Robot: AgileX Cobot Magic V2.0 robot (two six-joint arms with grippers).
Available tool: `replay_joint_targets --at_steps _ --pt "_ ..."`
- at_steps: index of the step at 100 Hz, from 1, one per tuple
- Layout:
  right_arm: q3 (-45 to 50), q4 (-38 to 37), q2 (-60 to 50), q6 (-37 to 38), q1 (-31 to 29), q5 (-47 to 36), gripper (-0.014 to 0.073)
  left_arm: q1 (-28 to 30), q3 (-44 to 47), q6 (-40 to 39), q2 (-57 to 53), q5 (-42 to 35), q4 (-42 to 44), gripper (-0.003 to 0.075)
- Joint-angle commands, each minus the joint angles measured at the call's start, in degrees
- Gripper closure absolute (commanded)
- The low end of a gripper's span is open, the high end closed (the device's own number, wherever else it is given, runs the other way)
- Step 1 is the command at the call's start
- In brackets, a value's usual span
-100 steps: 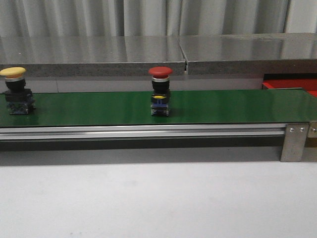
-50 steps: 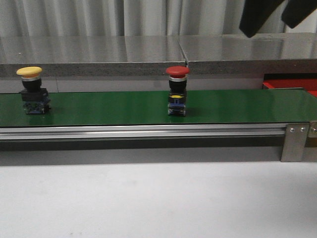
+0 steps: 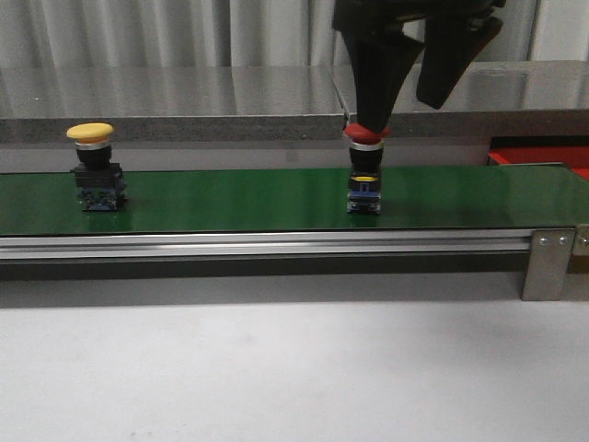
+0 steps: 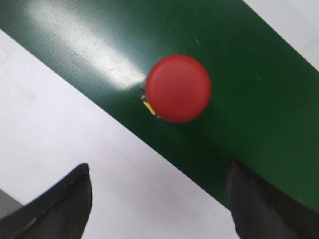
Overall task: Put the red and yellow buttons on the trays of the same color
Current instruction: 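Close the right gripper on the red button and lift it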
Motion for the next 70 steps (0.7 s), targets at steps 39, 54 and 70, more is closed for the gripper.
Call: replay_joint_targets --at_steps 39,54,70 --pt "-4.0 2.0 4.5 -1.2 -6.3 -4.8 0.0099 -0.4 -1.5 0.0 0.1 -4.0 -1.1 0.0739" --pt "-4.0 3.3 4.6 -1.2 -6.8 -4.8 0.0344 -0.4 -1.5 0.0 0.1 -4.0 -1.1 0.0739" --pt "-4.0 3.3 4.6 -1.2 -6.8 -5.6 0.0468 -0.4 -1.5 0.0 0.1 -4.0 -1.1 0.0739"
